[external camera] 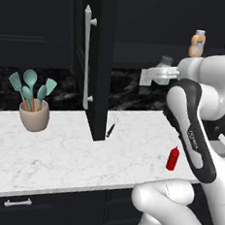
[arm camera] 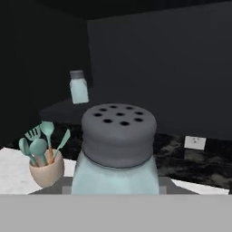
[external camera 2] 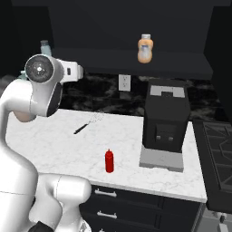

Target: Put the shaker and condiment bottle from the counter next to their counterparts in the cabinet.

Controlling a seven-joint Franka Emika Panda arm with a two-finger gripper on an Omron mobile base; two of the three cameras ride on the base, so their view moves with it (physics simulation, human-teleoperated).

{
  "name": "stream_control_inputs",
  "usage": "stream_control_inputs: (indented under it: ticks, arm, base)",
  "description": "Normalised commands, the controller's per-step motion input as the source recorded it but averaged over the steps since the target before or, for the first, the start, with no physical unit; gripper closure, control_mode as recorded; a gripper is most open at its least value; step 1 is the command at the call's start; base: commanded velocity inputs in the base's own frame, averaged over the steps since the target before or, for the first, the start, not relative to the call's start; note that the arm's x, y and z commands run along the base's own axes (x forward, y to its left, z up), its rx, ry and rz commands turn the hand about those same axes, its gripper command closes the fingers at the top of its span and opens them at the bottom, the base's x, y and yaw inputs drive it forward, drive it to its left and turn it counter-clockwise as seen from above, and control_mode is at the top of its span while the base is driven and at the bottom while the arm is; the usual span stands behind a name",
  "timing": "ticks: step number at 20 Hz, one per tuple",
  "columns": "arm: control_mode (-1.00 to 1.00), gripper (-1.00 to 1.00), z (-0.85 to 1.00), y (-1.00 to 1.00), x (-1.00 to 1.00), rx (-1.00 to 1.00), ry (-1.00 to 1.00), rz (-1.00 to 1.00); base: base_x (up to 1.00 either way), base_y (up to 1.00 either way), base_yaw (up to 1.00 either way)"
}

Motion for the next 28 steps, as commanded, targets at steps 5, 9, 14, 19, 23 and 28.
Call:
stream_control_inputs:
  ticks: [5,9,14,19,23,28]
  arm:
    - [-1.00,1.00,0.38,0.12,0.00,-0.01,-0.32,0.09]
    - [-1.00,1.00,-0.14,0.63,0.40,-0.04,0.12,0.04]
    - [-1.00,1.00,0.25,0.08,0.47,0.00,0.03,0.07]
    - [-1.00,1.00,0.19,0.06,0.00,0.00,-0.14,0.09]
    - [-1.00,1.00,-0.07,0.47,0.63,-0.01,0.19,0.05]
    - [-1.00,1.00,0.15,0.11,0.64,0.00,0.09,0.01]
  base:
    - [0.00,0.00,0.00]
    - [0.00,0.00,0.00]
    - [0.00,0.00,0.00]
    - [0.00,0.00,0.00]
    - [0.00,0.00,0.00]
    - [0.00,0.00,0.00]
